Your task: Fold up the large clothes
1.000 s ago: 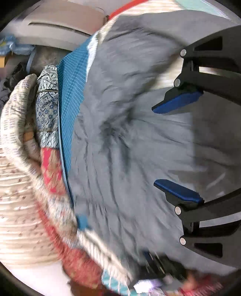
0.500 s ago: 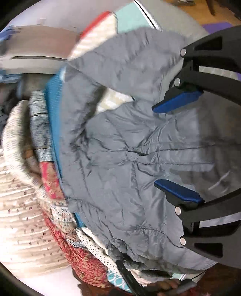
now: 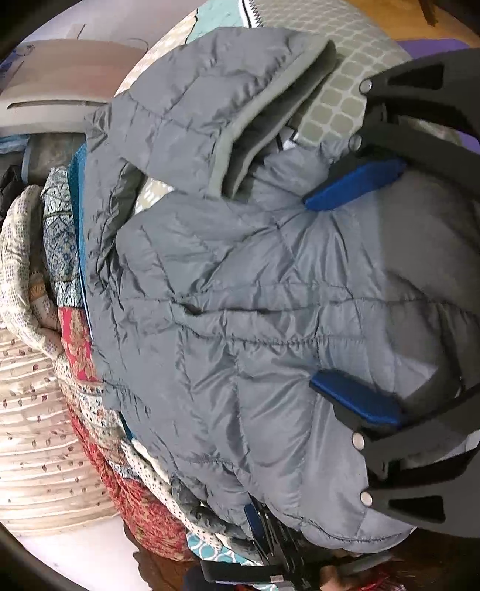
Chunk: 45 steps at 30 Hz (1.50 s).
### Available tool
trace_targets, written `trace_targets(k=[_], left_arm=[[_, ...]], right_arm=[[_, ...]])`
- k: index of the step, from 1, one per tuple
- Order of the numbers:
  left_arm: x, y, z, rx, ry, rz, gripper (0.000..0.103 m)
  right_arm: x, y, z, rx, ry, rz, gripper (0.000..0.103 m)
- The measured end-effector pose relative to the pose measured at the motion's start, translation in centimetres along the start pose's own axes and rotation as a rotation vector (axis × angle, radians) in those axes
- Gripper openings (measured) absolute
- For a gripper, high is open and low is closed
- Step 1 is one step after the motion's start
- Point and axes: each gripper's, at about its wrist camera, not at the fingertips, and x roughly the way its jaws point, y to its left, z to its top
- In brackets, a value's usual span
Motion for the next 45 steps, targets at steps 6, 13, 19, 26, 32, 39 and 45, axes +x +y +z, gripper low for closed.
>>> trace_targets(k=[6,13,19,26,32,39,45], left_arm=[[0.2,0.0,-0.3,-0.002,0.018,0.007,0.065],[0.8,1.3,0.1,-0.066,0.065,-0.048,0.075],[0.7,1.1,-0.1,-0.048,0.05,-0.04,0.075],[0.6,1.1,-0.1,-0.047,0.045,-0.037,0.075],[0.5,1.1,-0.1,-0.045,0.044,-0.034,0.075],[0.3,0.6,-0.2,-0.012,0.029,0.004,0.076],[0.3,0.5,-0.2,-0.007,0.026,0.012,0.077]], right_arm=[[0.2,1.1,-0.6,-0.034,0.016,-0.024,0.024],[0.1,1.4,-0.7,-0.033,0.008,-0.023,0.024],[0.2,1.9,-0.9,-0.036,0.005,-0.037,0.024],[0.1,2.0,-1.1,-0.037,0.002,-0.042,0.024],[0.1,2.1,-1.2,-0.031,-0.004,-0.035,0.024],[0.0,2.1,-1.3,-0.027,-0.008,-0.031,0.024],[-0.1,2.0,-1.4,-0.02,-0.014,-0.022,0.024]])
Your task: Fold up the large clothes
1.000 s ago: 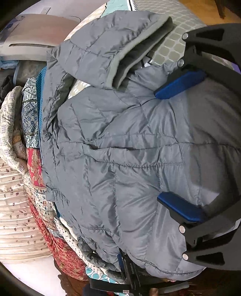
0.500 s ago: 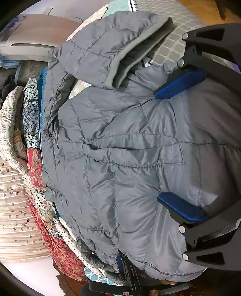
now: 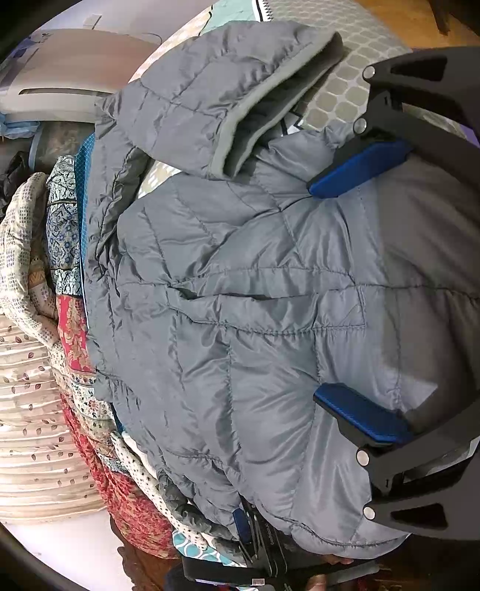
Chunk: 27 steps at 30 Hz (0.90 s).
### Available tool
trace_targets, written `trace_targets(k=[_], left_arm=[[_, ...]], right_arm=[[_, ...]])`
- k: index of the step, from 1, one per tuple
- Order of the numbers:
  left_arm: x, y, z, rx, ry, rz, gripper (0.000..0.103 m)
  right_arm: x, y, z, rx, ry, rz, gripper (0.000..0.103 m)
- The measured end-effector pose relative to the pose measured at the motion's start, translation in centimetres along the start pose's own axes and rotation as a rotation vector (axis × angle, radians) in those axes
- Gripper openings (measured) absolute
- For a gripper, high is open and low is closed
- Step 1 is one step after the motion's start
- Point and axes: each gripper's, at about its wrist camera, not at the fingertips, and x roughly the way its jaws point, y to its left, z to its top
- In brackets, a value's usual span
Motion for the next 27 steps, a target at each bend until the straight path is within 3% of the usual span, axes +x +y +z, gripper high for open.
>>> trace_targets(k=[27], left_arm=[[0.3,0.63,0.06,-0.018,0.007,-0.022,0.078]], right_arm=[[-0.09,-0.1,-0.16,-0.003,-0.001,0.005,0.024]])
